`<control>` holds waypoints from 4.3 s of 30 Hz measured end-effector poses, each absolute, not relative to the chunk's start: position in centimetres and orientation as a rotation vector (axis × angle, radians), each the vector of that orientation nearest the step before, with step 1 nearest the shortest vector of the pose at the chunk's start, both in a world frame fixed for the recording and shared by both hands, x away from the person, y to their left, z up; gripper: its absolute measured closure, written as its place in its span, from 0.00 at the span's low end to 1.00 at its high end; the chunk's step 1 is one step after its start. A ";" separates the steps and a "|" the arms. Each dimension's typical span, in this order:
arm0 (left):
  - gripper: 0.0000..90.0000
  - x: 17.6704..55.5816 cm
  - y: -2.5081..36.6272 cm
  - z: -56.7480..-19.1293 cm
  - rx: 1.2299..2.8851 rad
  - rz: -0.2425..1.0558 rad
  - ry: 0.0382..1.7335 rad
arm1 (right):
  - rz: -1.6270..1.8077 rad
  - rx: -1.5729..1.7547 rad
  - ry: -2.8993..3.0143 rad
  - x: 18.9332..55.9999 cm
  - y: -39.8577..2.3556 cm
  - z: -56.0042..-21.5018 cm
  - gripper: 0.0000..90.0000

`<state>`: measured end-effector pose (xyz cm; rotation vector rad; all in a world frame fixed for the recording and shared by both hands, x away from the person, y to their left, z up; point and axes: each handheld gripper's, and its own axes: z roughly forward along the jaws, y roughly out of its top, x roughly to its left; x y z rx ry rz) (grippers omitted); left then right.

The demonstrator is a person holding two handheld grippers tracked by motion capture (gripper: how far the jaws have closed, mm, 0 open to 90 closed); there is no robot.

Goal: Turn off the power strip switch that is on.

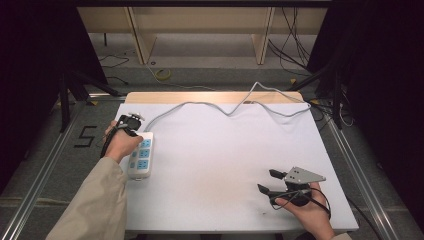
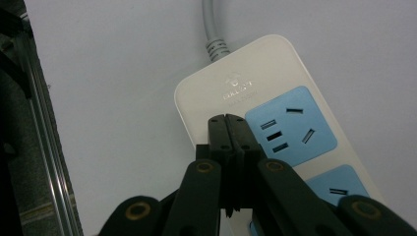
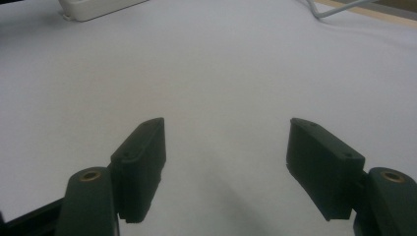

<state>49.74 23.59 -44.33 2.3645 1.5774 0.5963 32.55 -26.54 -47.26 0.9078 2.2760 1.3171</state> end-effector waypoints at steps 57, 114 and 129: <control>0.99 48.3 24.7 -43.9 2.267 0.673 1.505 | 1.315 0.912 2.277 32.6 -26.6 -47.3 0.36; 0.32 41.4 19.5 -39.6 1.999 0.522 0.982 | 1.326 0.907 2.274 32.6 -26.5 -47.3 0.35; 0.29 38.2 18.5 -41.4 2.014 0.490 0.864 | 1.328 0.901 2.274 32.5 -26.4 -47.2 0.35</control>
